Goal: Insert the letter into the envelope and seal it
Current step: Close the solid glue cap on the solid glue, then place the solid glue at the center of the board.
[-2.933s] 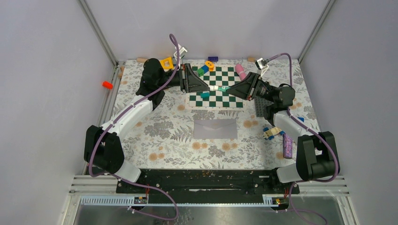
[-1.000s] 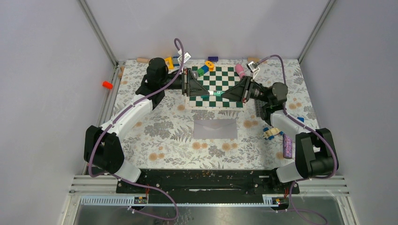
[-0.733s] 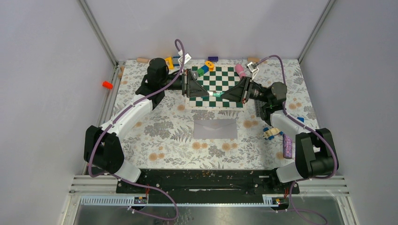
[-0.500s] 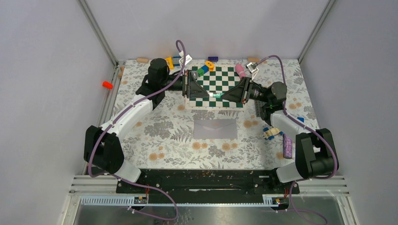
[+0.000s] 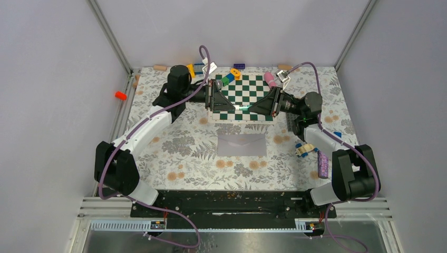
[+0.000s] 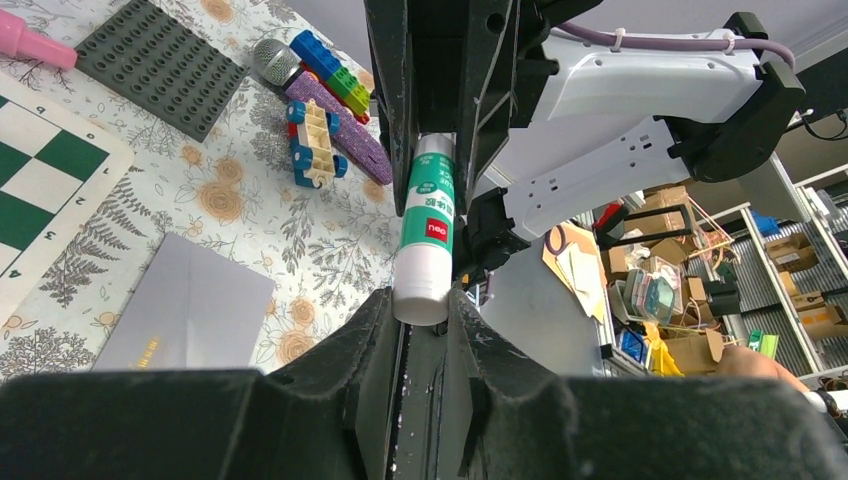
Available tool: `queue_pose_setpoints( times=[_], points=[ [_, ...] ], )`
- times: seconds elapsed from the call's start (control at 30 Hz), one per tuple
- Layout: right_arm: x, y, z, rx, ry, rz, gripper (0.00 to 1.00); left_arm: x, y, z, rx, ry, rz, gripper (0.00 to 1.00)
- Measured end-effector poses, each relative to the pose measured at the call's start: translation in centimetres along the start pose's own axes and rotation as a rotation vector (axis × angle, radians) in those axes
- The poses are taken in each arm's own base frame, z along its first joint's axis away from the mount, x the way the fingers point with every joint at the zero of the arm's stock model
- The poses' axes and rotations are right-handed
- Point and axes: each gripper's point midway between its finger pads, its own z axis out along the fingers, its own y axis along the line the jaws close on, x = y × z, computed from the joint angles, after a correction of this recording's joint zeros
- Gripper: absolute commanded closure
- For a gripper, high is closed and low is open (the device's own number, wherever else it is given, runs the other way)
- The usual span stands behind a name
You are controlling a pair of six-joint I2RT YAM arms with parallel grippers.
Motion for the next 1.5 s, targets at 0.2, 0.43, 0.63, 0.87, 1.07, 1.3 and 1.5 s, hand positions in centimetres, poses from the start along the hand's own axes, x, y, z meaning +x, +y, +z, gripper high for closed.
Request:
queue_pose_setpoints(
  times=[0.2,0.43,0.63,0.87,1.07,1.3,1.5],
  points=[
    [0.4,0.4,0.6,-0.014,0.014,0.004,1.0,0.5,-0.6,0.9,0.017,0.021,0.009,0.4],
    [1.1,1.0,1.6,-0.03,0.061,-0.002,1.0,0.5,-2.1,1.7,0.041,0.052,0.059,0.3],
    [2.4,-0.9,1.1,0.041,0.135,0.028,1.0,-0.4,-1.4,0.4,-0.001,0.06,0.107,0.3],
    [3.4,-2.0,0.5,0.121,0.231,0.014,1.0,-1.2,-1.3,0.7,-0.019,0.156,0.229,0.3],
    [3.8,-1.5,0.1,0.129,0.285,-0.018,1.0,2.2,0.3,1.5,-0.063,0.298,0.253,0.31],
    [4.8,-1.6,-0.5,0.149,0.328,-0.001,1.0,4.9,0.6,1.8,-0.094,0.396,0.277,0.35],
    [5.4,-1.5,-0.8,0.157,0.356,-0.003,1.0,5.3,0.8,1.9,-0.111,0.416,0.298,0.39]
  ],
)
